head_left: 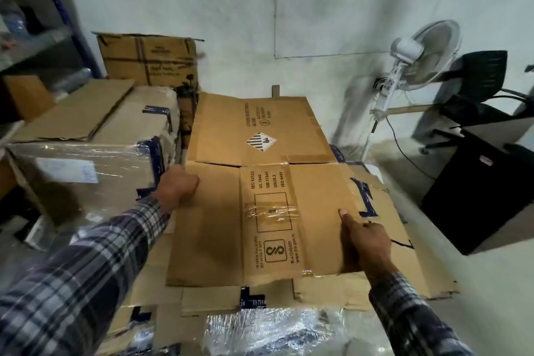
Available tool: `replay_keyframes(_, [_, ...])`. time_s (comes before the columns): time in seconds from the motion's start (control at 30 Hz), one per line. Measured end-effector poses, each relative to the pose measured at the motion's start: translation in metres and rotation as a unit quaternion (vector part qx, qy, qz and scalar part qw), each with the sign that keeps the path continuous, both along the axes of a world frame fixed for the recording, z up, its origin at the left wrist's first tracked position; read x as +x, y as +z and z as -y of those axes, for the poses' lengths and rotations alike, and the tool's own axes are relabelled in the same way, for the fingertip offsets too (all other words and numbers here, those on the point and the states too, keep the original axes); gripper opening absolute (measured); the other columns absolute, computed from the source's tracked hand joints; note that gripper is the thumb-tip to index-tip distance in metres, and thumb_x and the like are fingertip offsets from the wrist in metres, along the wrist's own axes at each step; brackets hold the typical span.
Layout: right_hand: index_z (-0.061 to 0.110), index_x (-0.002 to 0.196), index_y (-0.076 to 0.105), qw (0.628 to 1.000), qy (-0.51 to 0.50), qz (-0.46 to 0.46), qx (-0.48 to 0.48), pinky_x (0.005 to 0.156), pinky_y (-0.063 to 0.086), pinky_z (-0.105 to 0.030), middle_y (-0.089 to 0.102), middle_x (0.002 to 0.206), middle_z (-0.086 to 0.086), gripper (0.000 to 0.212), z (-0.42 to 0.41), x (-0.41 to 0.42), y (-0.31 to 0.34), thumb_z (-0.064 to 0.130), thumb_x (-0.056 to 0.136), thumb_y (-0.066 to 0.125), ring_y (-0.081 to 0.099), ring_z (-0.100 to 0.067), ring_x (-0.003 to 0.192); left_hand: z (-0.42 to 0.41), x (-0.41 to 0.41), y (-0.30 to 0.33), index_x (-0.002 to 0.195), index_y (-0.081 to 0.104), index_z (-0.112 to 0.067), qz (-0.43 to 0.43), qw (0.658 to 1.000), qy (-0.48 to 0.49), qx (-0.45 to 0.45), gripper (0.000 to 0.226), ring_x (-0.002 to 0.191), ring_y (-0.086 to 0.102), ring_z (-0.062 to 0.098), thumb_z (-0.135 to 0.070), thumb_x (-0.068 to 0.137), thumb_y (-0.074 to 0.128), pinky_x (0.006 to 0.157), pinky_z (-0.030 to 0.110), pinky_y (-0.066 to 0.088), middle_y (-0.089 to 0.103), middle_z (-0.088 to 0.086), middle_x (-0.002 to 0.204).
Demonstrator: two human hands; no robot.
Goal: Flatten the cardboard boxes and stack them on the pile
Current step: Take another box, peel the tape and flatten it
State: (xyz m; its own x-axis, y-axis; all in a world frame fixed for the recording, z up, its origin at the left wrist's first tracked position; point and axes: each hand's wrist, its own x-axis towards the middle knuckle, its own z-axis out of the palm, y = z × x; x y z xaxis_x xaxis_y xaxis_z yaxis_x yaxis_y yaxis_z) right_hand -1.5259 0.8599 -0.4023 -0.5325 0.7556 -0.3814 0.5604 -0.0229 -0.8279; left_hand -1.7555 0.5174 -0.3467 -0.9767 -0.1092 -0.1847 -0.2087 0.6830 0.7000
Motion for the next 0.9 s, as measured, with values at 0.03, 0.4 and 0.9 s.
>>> replay_keyframes(0.03, [0.018,0.086,0.068,1.0,0.001,0.005,0.005,0.088,0.057,-0.046,0.07,0.098,-0.007,0.056,0.003,-0.014,-0.016,0.073,0.08,0.072,0.065,-0.031,0.093,0.0,-0.014,-0.02,0.134,0.056,0.002,0.0,1.0,-0.015,-0.024,0.045,0.118,0.057,0.039,-0.028,0.102,0.062,0.092,0.041,0.047,0.059,0.021,0.132])
replay_keyframes(0.4, [0.017,0.088,0.075,0.99,-0.034,0.125,0.047,0.08,0.059,-0.042,0.073,0.09,-0.002,0.07,0.011,-0.081,-0.23,0.085,0.079,0.06,0.068,-0.027,0.086,-0.012,-0.107,-0.259,0.119,0.072,-0.008,0.04,0.992,-0.116,0.015,0.025,0.108,0.063,0.032,-0.022,0.102,0.061,0.088,0.035,0.046,0.066,0.009,0.11])
replay_keyframes(0.9, [0.017,0.136,0.048,0.974,0.154,0.15,0.074,0.086,0.056,-0.045,0.066,0.125,-0.013,0.045,0.031,-0.072,-0.343,0.012,0.094,0.063,0.066,-0.039,0.107,-0.005,-0.063,-0.347,0.165,0.011,-0.017,-0.001,0.974,-0.188,-0.125,0.093,0.144,0.039,0.042,-0.024,0.092,0.069,0.11,0.053,0.045,0.025,0.015,0.166])
